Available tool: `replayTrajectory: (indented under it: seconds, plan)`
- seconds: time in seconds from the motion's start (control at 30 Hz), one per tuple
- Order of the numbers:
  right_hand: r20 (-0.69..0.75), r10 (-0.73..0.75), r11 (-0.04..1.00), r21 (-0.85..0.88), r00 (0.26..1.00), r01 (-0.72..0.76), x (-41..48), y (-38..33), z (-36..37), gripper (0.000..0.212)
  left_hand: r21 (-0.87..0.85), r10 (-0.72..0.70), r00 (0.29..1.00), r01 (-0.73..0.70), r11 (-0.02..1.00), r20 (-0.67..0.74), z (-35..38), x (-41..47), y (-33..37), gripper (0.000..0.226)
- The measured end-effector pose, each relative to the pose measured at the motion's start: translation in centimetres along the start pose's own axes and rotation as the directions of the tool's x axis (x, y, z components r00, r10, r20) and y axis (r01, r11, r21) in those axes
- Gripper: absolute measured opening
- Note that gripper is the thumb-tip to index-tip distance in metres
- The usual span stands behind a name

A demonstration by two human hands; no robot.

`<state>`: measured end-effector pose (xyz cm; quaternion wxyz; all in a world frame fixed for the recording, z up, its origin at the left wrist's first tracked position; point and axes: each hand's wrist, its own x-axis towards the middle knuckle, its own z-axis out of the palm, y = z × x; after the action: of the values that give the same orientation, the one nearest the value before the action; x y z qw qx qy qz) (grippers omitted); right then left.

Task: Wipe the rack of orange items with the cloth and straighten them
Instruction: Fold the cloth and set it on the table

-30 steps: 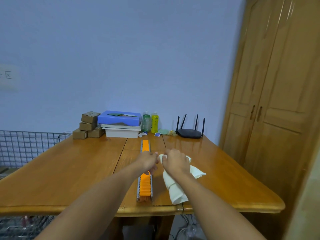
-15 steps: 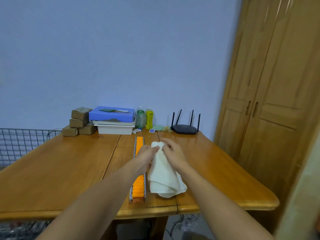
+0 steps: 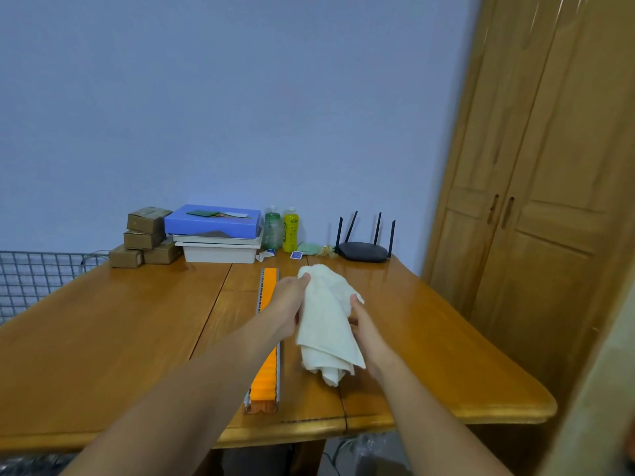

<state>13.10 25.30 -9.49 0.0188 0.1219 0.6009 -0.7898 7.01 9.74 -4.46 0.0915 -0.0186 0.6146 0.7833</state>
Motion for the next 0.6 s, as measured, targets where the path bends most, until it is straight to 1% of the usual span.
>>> replayTrajectory:
  seconds: [0.03, 0.07, 0.1, 0.17, 0.2, 0.3, 0.37, 0.47, 0.6]
  plan:
    - [0.006, -0.01, 1.0, 0.017, 1.0, 0.01, 0.2, 0.1, 0.0, 0.064, 0.023, 0.016, 1.0, -0.015, 1.0, -0.02, 0.2, 0.3, -0.3, 0.022]
    - [-0.029, -0.025, 1.0, 0.001, 0.999, 0.026, 0.7, 0.2, 0.0, 0.063, 0.043, 0.032, 0.999, -0.03, 0.999, -0.041, 0.4, 0.6, -0.6, 0.026]
    - [-0.097, -0.054, 0.998, -0.043, 0.994, 0.05, 1.1, 0.1, -0.1, 0.058, 0.069, 0.049, 0.997, -0.044, 0.997, -0.064, 0.6, 0.9, -1.0, 0.028]
    - [-0.249, -0.153, 0.983, -0.137, 0.956, 0.122, 1.7, -0.3, -0.5, 0.041, 0.125, 0.093, 0.989, -0.078, 0.989, -0.112, 1.0, 1.6, -1.8, 0.028]
    - [-0.293, -0.196, 0.974, -0.168, 0.936, 0.152, 1.9, -0.5, -0.7, 0.035, 0.154, 0.119, 0.985, -0.1, 0.983, -0.124, 1.2, 1.8, -2.1, 0.027]
    - [-0.358, -0.306, 0.944, -0.238, 0.882, 0.231, 2.4, -1.0, -1.5, 0.024, 0.231, 0.177, 0.973, -0.14, 0.963, -0.148, 1.6, 2.4, -3.0, 0.028]
    - [-0.384, -0.372, 0.919, -0.281, 0.845, 0.277, 3.0, -1.3, -1.9, 0.024, 0.237, 0.169, 0.973, -0.129, 0.963, -0.159, 2.0, 2.8, -3.1, 0.033]
    - [-0.42, -0.395, 0.911, -0.295, 0.817, 0.289, 3.9, -1.9, -2.7, 0.029, 0.189, 0.101, 0.987, -0.076, 0.979, -0.124, 3.1, 3.3, -2.4, 0.044]
    - [-0.473, -0.41, 0.907, -0.304, 0.78, 0.292, 4.4, -3.0, -4.5, 0.033, 0.129, 0.071, 0.997, -0.068, 0.989, -0.019, 6.4, 3.1, 0.0, 0.038]
